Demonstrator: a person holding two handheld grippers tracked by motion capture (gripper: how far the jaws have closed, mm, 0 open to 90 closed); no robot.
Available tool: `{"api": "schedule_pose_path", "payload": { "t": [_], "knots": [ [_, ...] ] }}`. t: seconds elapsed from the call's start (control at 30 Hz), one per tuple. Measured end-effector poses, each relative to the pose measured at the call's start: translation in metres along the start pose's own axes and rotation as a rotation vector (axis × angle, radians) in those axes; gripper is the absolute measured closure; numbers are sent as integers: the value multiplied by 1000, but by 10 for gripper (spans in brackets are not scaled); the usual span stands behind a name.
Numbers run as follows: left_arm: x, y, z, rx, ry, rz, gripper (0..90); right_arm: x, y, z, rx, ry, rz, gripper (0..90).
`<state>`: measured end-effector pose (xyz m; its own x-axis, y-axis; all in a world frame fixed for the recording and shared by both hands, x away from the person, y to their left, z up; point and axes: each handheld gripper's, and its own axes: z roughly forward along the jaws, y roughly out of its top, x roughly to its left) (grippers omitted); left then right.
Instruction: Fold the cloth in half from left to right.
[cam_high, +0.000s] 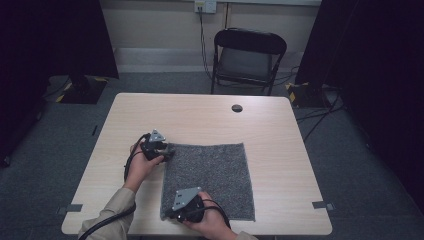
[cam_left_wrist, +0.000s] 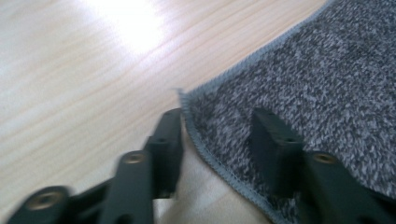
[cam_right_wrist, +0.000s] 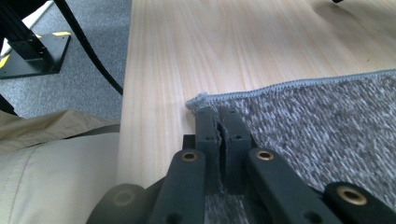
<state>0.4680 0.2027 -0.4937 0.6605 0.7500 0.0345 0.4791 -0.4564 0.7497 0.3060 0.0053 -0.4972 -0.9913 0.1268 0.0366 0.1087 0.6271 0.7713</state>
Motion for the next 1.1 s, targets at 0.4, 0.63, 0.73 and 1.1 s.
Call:
{"api": "schedule_pose_path", "payload": {
  "t": [0.4,0.63,0.73,1.1],
  "knots": [
    [-3,4,-1,28,-53,-39,878,2,2,-3,-9,-3,-1,881],
    [-2,15,-9,11,-60,-57,885,3,0,-4,-26,-2,19,884],
    [0,20,-13,2,-55,-60,886,2,1,-5,-32,-2,22,885],
    [5,38,-32,-23,-53,-58,887,5,16,-17,-69,-2,18,888]
  ]
}}
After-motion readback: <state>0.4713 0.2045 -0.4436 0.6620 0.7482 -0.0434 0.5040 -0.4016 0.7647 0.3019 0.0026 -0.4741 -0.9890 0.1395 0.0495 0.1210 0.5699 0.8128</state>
